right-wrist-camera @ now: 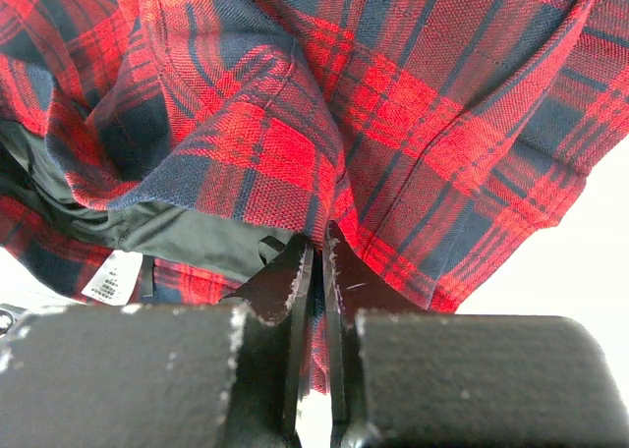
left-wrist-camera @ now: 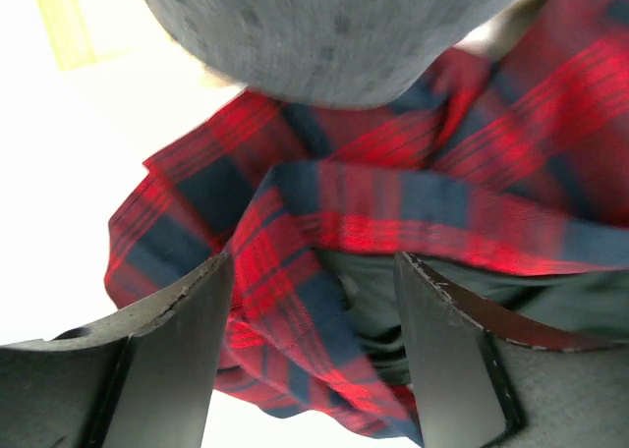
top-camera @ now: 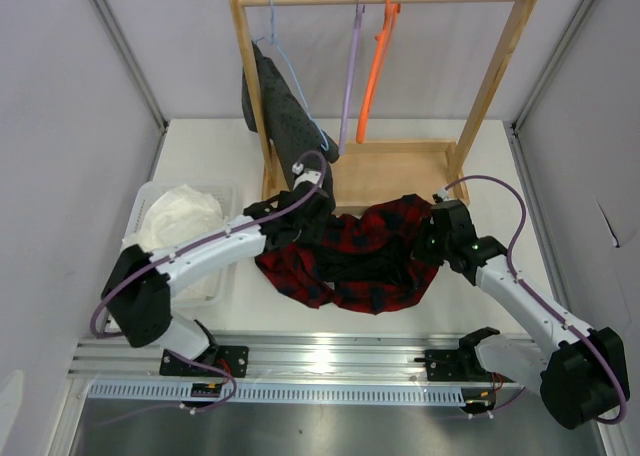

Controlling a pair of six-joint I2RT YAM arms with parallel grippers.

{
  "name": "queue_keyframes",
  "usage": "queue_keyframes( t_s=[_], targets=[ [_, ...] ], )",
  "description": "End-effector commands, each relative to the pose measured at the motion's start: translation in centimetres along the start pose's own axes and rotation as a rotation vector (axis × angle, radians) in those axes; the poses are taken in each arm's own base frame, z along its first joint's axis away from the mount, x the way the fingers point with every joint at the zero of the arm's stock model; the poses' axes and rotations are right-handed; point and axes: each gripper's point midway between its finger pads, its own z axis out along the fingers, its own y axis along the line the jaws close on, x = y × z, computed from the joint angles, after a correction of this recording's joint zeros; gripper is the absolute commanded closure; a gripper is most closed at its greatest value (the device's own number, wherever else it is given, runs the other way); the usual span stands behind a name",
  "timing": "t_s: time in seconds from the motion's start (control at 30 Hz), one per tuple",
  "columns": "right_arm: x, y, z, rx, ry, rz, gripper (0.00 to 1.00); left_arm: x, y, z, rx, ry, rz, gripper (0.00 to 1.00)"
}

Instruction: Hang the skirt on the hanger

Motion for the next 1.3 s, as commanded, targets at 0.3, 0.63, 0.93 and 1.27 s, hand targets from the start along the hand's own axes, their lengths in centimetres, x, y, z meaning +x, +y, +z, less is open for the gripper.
queue_keyframes(
  t_s=[0.3,0.63,0.93,1.27],
  targets=[
    [-1.8,1.6,-0.8,-0.038,-0.041,-0.006,0.94,3.6,1.9,0.6,-0.202,0.217,0.283,0.5],
    [-1.6,1.5,-0.7,-0.04,-0.032,-0.011,0.94,3.7,2.3,-0.9,-0.201,0.215,0.277,0.98],
    [-1.7,1.4,-1.1,-0.048,-0.036,-0.009,0.94,1.9,1.5,-2.9,0.065,0.044,-0.079,1.0],
    [-2.2,2.2,-1.4,-0.125,-0.05,0.039,0.94,-0.8,0.4,-5.8,0.552,-0.3,-0.532,1.0]
  ],
)
